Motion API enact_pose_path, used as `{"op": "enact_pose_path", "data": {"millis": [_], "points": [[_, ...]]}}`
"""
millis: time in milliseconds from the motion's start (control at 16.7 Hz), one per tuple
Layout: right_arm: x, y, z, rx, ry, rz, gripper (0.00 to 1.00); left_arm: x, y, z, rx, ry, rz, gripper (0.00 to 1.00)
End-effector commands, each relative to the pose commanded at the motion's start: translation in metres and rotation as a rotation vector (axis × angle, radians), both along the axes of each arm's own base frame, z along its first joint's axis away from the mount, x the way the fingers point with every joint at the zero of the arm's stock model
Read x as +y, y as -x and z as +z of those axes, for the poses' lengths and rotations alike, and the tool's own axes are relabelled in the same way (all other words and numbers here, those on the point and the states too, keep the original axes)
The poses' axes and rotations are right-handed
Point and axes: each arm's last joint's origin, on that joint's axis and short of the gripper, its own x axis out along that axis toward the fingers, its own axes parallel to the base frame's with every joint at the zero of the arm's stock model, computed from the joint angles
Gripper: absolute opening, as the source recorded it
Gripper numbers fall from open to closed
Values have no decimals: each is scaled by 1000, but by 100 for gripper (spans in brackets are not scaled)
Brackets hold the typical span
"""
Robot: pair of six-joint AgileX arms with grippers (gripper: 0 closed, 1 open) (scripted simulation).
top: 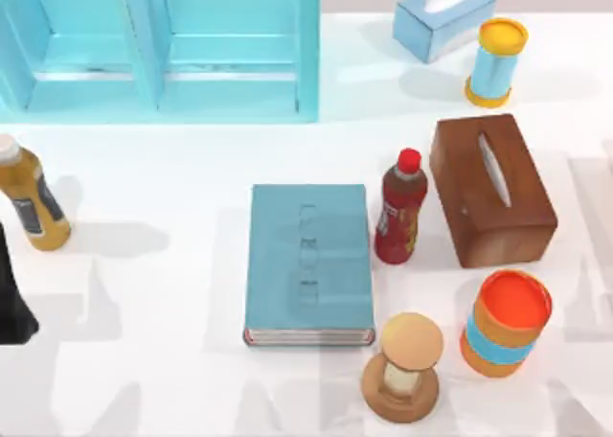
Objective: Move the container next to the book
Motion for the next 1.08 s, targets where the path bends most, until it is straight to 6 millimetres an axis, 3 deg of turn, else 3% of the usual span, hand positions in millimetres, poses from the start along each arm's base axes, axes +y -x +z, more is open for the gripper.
{"op": "enact_pose_path", "data": {"millis": [300,540,780,1080], "points": [[0,0,0,0,0,0,100,0,-1,7,44,-58,4,100],[0,0,0,0,0,0,100,3,-10,31,222,-277,3,100],[0,0,0,0,0,0,100,9,-38,55,523,-622,-87,100],[0,0,0,0,0,0,100,32,-88,73,891,-1014,-355,100]]}}
